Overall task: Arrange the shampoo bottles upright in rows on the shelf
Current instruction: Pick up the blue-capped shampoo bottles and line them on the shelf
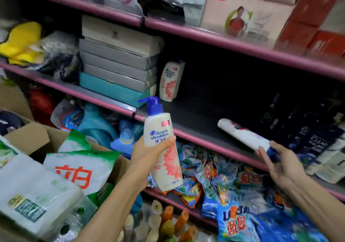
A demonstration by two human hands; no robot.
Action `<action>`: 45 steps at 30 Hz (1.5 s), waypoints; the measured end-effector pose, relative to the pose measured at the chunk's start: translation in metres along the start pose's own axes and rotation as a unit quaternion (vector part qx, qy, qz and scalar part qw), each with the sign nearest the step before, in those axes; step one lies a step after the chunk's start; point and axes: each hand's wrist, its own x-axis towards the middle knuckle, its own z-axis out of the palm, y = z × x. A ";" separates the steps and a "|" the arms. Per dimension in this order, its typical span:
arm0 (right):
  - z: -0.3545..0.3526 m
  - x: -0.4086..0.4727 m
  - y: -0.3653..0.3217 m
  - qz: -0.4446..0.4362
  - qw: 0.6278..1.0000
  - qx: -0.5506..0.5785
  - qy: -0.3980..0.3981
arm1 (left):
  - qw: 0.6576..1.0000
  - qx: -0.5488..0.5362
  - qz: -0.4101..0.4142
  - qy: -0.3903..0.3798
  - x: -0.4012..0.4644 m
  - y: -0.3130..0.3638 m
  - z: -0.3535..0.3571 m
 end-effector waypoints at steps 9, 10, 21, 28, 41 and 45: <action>0.006 0.010 0.015 -0.066 0.875 -0.477 0.044 | 0.999 0.001 -0.015 -0.040 -0.003 0.010 -0.004; 0.005 0.008 0.008 -0.131 0.766 -0.628 0.045 | 0.999 0.003 -0.014 -0.049 -0.005 0.011 -0.002; 0.138 -0.101 -0.004 -0.227 0.740 -0.471 -0.423 | 0.988 0.051 -0.008 -0.146 -0.043 0.006 0.024; 0.139 -0.099 0.017 -0.219 0.763 -0.407 -0.453 | 0.985 0.083 -0.006 -0.154 -0.045 0.001 0.019; 0.131 -0.096 0.014 -0.204 0.766 -0.392 -0.467 | 0.975 0.111 -0.028 -0.192 -0.040 -0.001 0.018; 0.129 -0.095 0.014 -0.202 0.767 -0.381 -0.474 | 0.971 0.090 -0.044 -0.219 -0.042 -0.002 0.020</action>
